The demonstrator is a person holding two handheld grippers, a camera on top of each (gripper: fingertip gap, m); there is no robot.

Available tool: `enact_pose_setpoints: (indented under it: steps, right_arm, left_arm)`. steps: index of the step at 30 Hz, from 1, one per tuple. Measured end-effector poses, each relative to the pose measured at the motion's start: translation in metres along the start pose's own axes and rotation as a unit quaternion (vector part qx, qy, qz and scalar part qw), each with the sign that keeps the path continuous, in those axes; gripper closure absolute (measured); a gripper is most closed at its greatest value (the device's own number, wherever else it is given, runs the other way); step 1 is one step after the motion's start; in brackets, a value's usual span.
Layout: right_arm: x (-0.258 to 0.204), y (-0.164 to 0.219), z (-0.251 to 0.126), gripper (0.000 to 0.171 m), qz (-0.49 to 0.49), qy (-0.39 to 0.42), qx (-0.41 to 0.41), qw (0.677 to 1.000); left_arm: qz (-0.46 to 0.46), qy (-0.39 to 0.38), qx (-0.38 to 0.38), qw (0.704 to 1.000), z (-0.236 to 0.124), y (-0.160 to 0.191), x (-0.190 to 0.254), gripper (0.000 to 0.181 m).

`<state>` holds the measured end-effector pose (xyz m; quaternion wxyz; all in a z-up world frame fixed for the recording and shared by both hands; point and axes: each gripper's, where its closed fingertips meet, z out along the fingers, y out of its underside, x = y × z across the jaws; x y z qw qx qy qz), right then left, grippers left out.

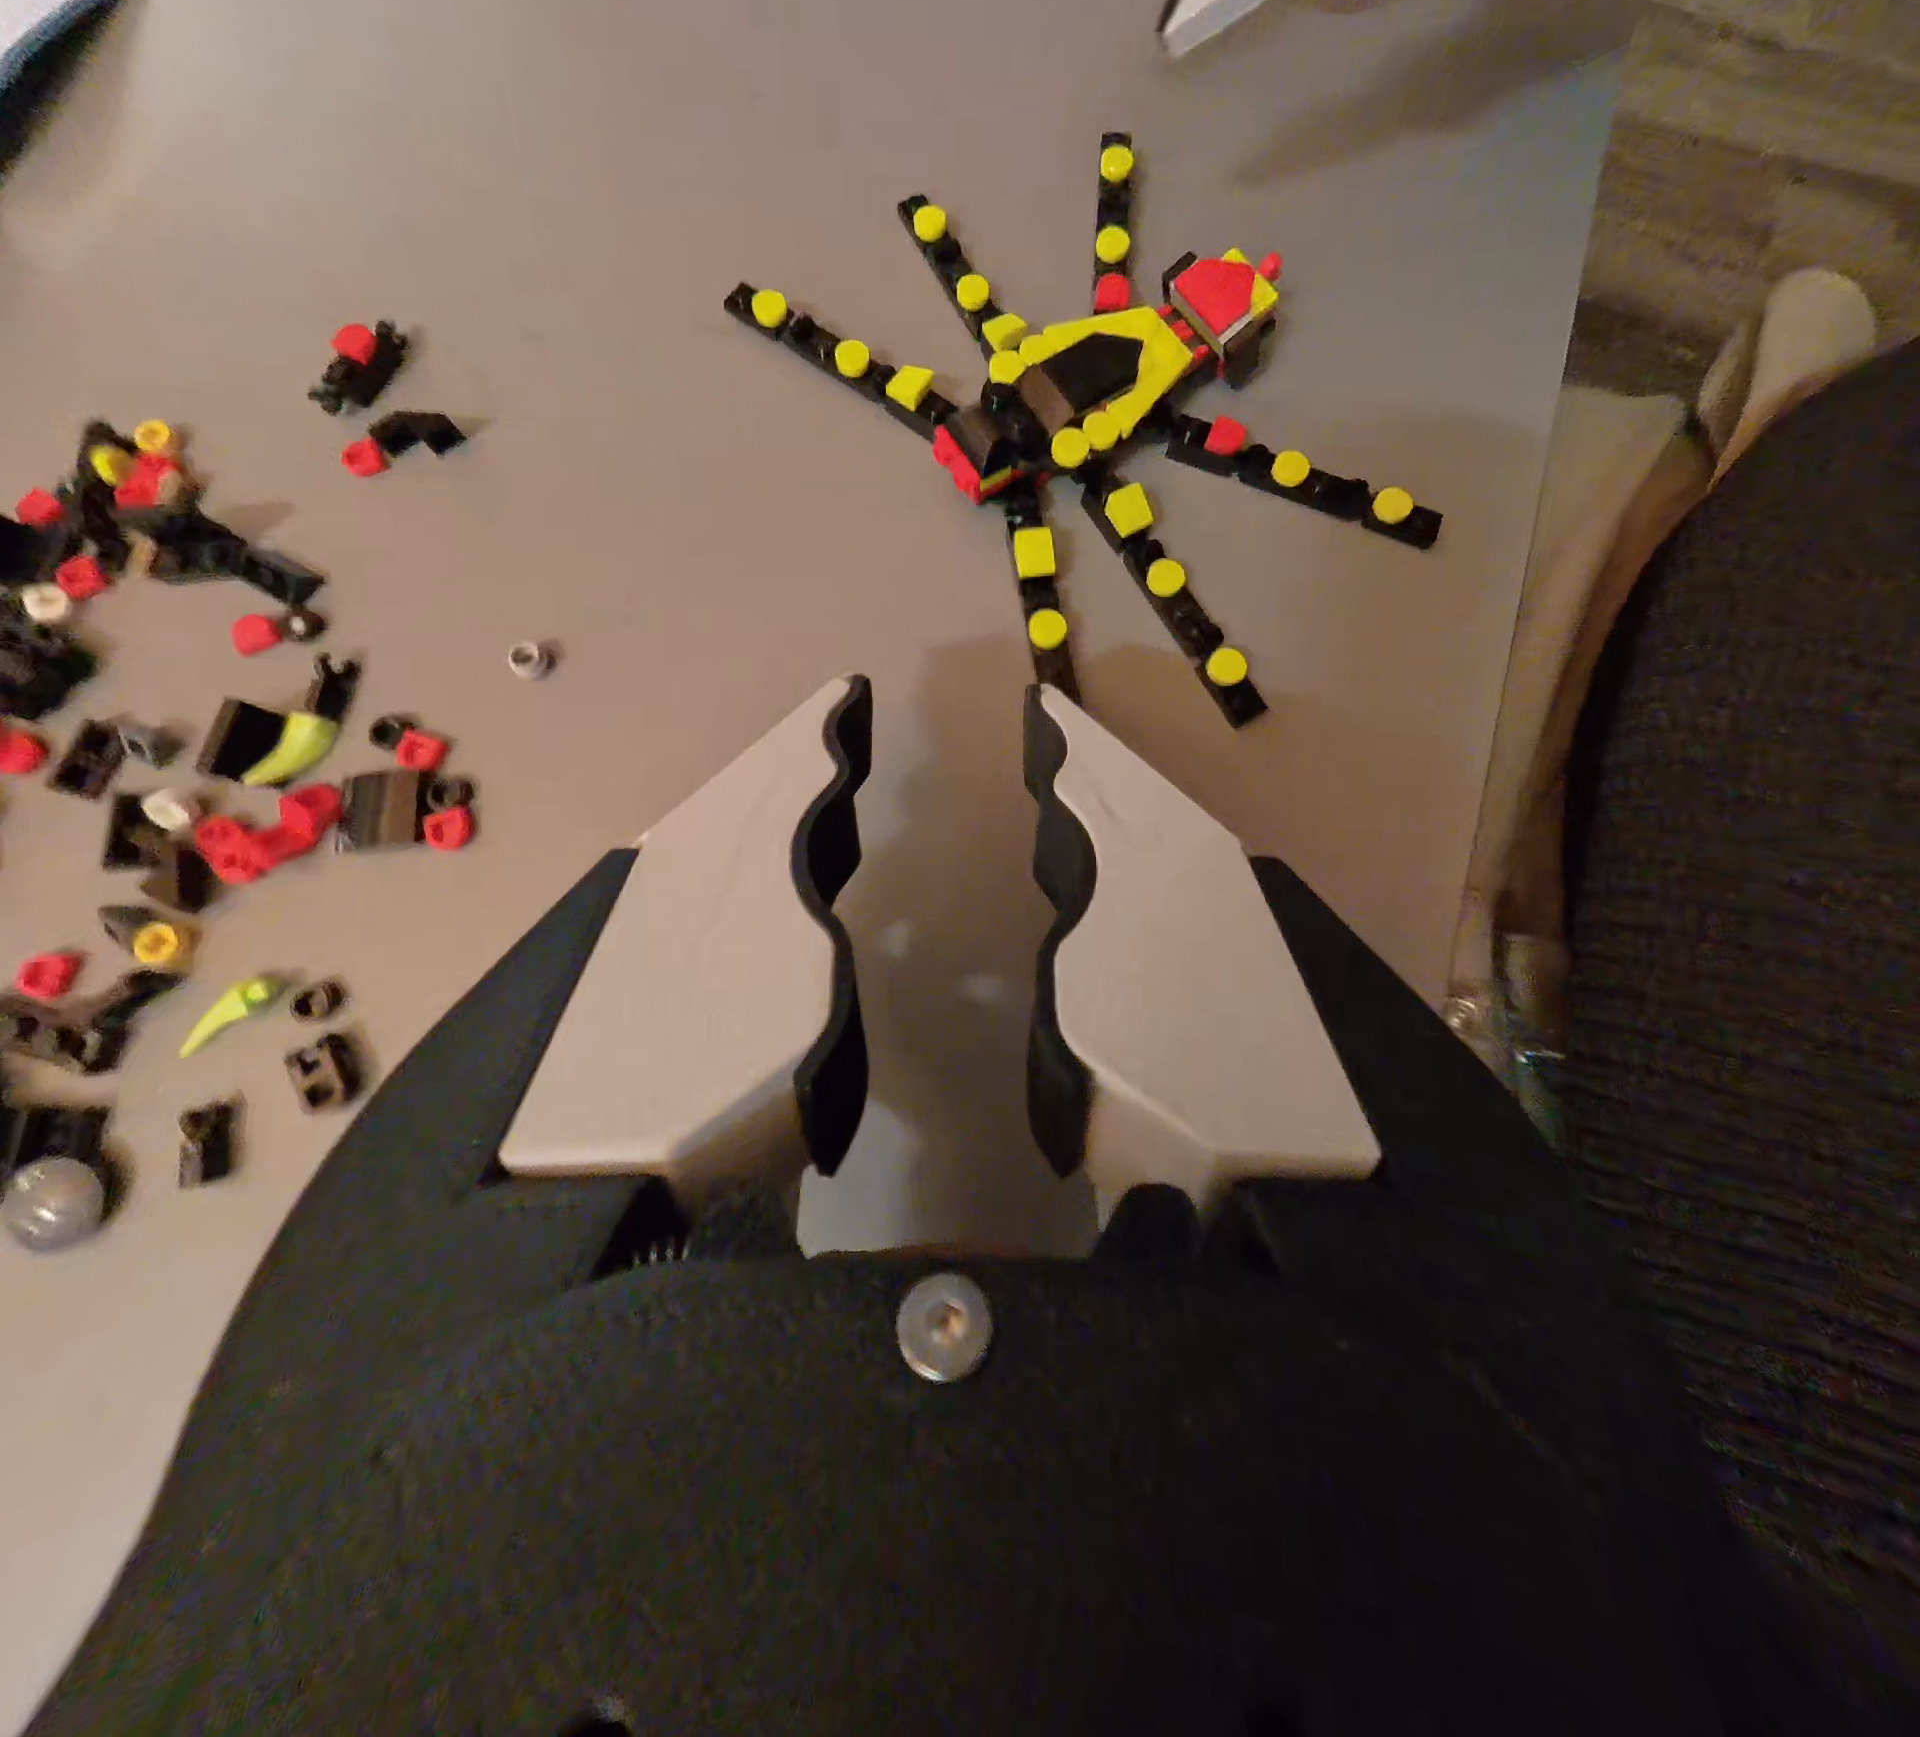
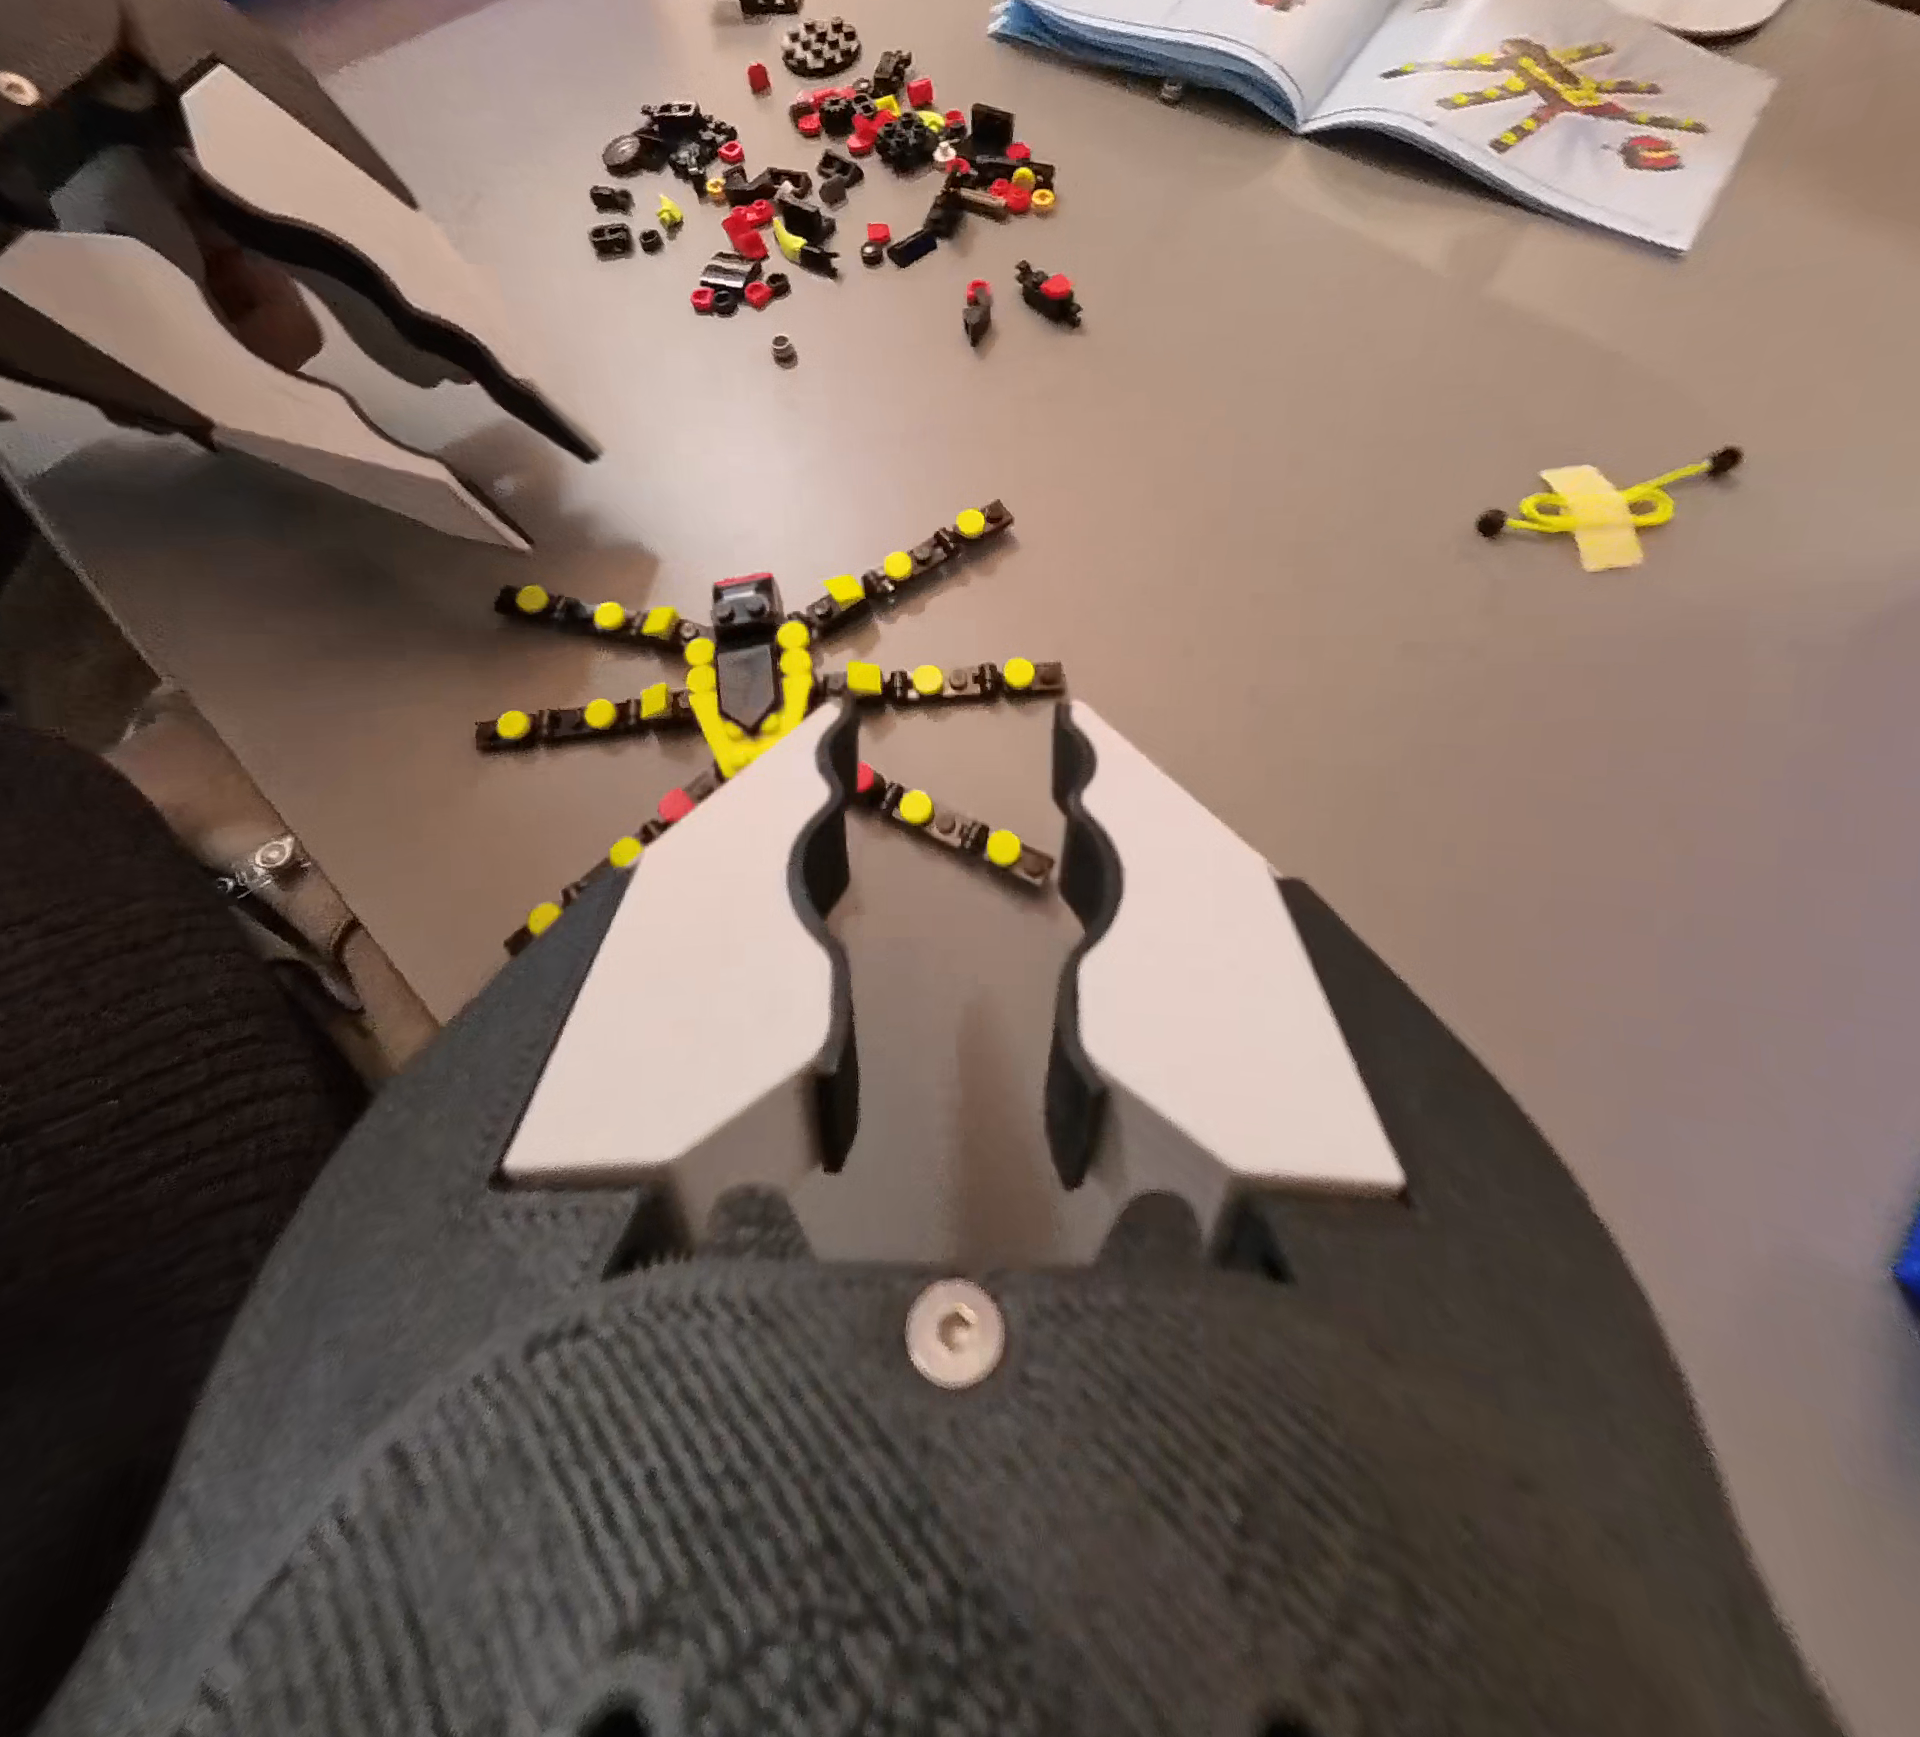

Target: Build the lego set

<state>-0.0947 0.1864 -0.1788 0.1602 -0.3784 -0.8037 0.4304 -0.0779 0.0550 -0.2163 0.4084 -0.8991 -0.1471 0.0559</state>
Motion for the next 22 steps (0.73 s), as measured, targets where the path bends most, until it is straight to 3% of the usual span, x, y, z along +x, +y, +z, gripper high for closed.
enact_pose_setpoints:
  steps: [4,9,15,22]
  right_arm:
    - [-0.011,0.01,-0.005,0.143,0.021,-0.04,0.004,0.999]
    - [-0.033,0.016,0.007,0.145,0.006,-0.101,-0.013,0.995]
    - [-0.04,0.031,0.015,0.145,-0.07,-0.087,-0.05,0.993]
    - [-0.05,0.023,0.014,0.148,-0.069,-0.112,-0.031,0.991]
  left_arm:
    - [-0.049,0.033,-0.006,0.998,-0.006,0.011,0.011,0.151]
    - [-0.022,0.05,-0.016,0.998,-0.003,0.018,0.016,0.149]
    - [0.001,0.054,-0.033,0.998,0.004,0.024,0.021,0.152]
    - [0.009,0.044,-0.029,0.999,0.005,0.022,0.017,0.152]
